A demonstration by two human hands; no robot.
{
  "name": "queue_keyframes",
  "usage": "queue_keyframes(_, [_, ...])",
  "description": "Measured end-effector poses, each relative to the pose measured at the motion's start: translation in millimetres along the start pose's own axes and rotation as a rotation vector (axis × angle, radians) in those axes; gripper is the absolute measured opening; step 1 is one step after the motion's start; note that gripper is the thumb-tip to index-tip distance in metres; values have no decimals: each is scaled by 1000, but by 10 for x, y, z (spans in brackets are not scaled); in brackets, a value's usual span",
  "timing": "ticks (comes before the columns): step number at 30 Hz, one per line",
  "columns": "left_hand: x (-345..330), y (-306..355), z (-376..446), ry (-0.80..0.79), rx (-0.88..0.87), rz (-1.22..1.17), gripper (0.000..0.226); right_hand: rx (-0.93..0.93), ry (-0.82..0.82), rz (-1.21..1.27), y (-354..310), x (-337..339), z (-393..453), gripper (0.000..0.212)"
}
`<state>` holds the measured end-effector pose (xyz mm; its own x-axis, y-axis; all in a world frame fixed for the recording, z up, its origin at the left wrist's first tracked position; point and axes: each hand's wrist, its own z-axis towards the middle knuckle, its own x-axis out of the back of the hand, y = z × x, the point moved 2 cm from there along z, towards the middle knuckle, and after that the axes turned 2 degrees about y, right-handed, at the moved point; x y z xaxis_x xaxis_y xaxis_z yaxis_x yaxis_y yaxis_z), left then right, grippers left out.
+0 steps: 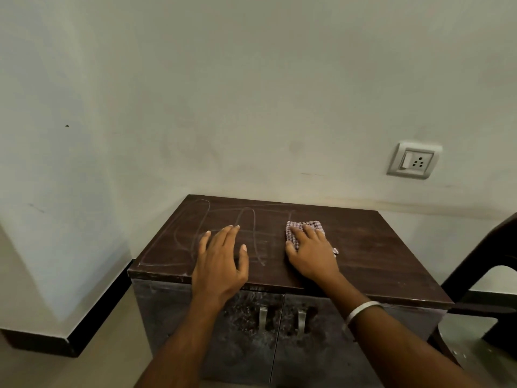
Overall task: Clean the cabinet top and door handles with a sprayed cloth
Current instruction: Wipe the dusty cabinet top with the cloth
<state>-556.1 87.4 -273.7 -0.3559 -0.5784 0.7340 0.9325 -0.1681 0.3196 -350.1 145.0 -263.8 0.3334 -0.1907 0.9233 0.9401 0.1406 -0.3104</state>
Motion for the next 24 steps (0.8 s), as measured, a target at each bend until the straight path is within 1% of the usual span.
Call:
queue_keyframes(4, [-8,12,1,-2,-5,-3,59,-82,12,-27,273,84,82,57])
queue_keyframes(7, [-10,16,0,0,-5,0,59,-109,5,-34,228,76,129,58])
queue_keyframes(13, [21,33,-14,13,-8,-4,58,9,-41,-15,-155,-49,284,57])
queue_keyframes(16, [25,29,-15,13,-13,-6,58,38,-43,0,-176,-93,332,56])
queue_keyframes(19, [16,20,-16,8,-19,-13,57,47,-46,-17,-18,-82,396,57])
queue_keyframes(24, [-4,15,-16,10,-26,-10,56,-74,-7,-47,403,3,540,57])
